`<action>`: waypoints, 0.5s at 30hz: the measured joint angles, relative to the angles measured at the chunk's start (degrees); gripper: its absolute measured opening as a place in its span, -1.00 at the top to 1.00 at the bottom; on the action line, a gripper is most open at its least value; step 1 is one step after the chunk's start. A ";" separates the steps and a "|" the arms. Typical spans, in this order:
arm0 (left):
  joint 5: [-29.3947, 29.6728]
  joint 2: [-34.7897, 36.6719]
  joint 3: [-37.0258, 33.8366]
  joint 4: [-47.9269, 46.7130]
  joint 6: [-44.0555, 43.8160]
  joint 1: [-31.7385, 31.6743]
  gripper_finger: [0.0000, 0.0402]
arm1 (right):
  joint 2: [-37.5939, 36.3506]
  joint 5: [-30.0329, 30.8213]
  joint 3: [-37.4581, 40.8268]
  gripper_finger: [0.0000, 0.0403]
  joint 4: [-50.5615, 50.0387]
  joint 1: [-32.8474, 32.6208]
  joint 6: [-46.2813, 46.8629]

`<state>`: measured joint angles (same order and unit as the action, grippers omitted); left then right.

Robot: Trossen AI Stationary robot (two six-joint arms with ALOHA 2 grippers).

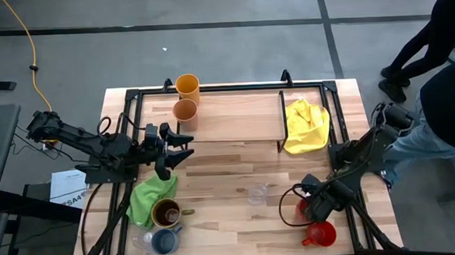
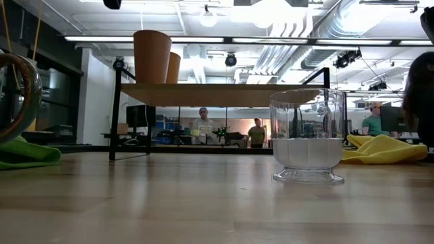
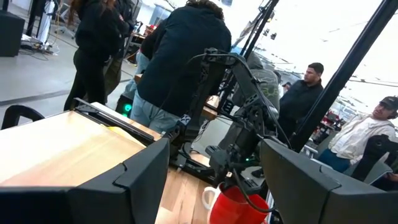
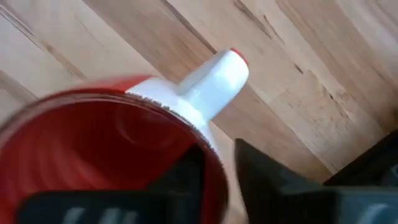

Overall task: Stack small to large cups/mugs on shelf
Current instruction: Put the red and white mug on the shelf

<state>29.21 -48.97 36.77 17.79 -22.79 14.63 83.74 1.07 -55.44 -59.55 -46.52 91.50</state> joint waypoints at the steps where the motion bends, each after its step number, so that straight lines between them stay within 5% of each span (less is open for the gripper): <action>1: 0.00 0.00 0.00 -0.01 0.00 0.00 -0.20 | -0.06 0.34 0.00 0.77 -0.02 0.06 0.00; 4: 0.00 0.00 0.00 -0.01 0.00 0.00 -0.20 | -0.70 1.33 0.00 0.95 -0.35 0.16 -0.34; 15: 0.00 0.00 0.00 0.00 0.00 0.00 -0.20 | -10.30 8.66 -7.33 0.98 -15.65 1.36 -3.22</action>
<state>29.21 -48.97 36.77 17.80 -22.79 14.63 73.44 9.73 -62.77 -75.20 -45.16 88.28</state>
